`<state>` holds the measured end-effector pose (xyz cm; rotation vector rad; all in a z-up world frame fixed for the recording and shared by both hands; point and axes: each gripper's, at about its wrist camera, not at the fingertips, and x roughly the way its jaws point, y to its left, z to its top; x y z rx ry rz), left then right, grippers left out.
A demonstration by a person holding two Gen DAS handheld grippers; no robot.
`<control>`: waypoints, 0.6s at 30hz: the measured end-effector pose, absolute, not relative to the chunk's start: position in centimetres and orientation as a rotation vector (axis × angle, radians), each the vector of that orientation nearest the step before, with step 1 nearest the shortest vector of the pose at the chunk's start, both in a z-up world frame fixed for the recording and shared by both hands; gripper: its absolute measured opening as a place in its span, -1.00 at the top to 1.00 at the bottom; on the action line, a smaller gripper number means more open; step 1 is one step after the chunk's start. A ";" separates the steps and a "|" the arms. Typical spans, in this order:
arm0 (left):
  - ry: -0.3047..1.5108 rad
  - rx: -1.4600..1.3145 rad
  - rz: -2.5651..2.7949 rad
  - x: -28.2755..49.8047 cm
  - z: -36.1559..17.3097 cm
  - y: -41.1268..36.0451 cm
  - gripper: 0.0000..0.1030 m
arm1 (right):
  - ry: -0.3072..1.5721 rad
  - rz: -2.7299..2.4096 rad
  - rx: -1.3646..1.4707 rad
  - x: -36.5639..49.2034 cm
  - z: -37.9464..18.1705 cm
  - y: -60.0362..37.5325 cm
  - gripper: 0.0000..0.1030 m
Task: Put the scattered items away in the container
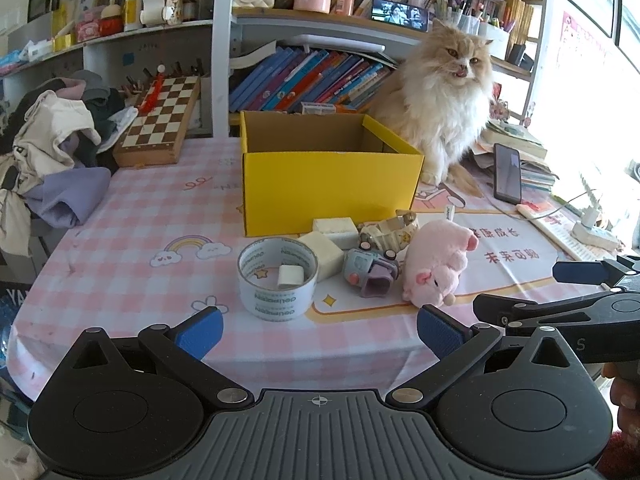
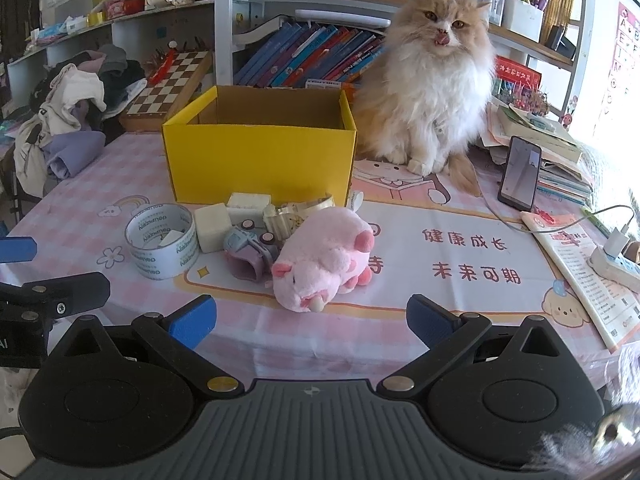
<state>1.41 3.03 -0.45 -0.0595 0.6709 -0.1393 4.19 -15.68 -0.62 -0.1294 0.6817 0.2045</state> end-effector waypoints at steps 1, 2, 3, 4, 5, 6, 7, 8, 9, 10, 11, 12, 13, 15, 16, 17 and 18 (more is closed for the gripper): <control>0.671 -0.061 -0.138 1.4 -0.5 3.1 -1.00 | 0.681 0.205 -0.129 4.2 -0.6 -15.7 -0.99; 0.672 -0.063 -0.137 1.3 -0.5 3.1 -1.00 | 0.680 0.206 -0.129 4.2 -0.6 -15.6 -0.99; 0.673 -0.064 -0.136 1.3 -0.5 3.1 -1.00 | 0.679 0.207 -0.130 4.2 -0.5 -15.7 -0.99; 0.674 -0.065 -0.136 1.3 -0.5 3.1 -1.00 | 0.679 0.208 -0.130 4.1 -0.5 -15.7 -0.99; 0.674 -0.066 -0.135 1.3 -0.5 3.1 -1.00 | 0.678 0.208 -0.130 4.1 -0.5 -15.7 -0.99; 0.674 -0.067 -0.134 1.3 -0.5 3.1 -1.00 | 0.678 0.207 -0.131 4.1 -0.5 -15.7 -0.99; 0.673 -0.067 -0.133 1.3 -0.5 3.1 -1.00 | 0.679 0.206 -0.131 4.1 -0.5 -15.8 -0.98; 0.673 -0.068 -0.129 1.4 -0.5 3.1 -1.00 | 0.680 0.206 -0.131 4.1 -0.5 -15.8 -0.97; 0.672 -0.069 -0.127 1.4 -0.5 3.1 -1.00 | 0.682 0.206 -0.130 4.2 -0.5 -15.8 -0.97; 0.671 -0.069 -0.124 1.4 -0.5 3.1 -1.00 | 0.684 0.206 -0.129 4.2 -0.6 -15.8 -0.97; 0.669 -0.070 -0.122 1.4 -0.5 3.1 -1.00 | 0.683 0.208 -0.128 4.2 -0.6 -15.8 -0.97; 0.668 -0.071 -0.120 1.4 -0.5 3.1 -1.00 | 0.682 0.209 -0.127 4.2 -0.6 -15.9 -0.96; 0.666 -0.073 -0.118 1.4 -0.5 3.2 -1.00 | 0.680 0.211 -0.126 4.2 -0.6 -15.9 -0.93; 0.661 -0.076 -0.115 1.4 -0.4 3.2 -1.00 | 0.681 0.214 -0.124 4.3 -0.6 -15.9 -0.85; 0.658 -0.078 -0.114 1.5 -0.4 3.3 -1.00 | 0.682 0.215 -0.122 4.3 -0.6 -16.0 -0.79; 0.656 -0.080 -0.112 1.5 -0.4 3.3 -1.00 | 0.683 0.216 -0.120 4.4 -0.7 -16.0 -0.76; 0.656 -0.082 -0.108 1.5 -0.4 3.4 -0.99 | 0.683 0.217 -0.118 4.5 -0.7 -16.1 -0.70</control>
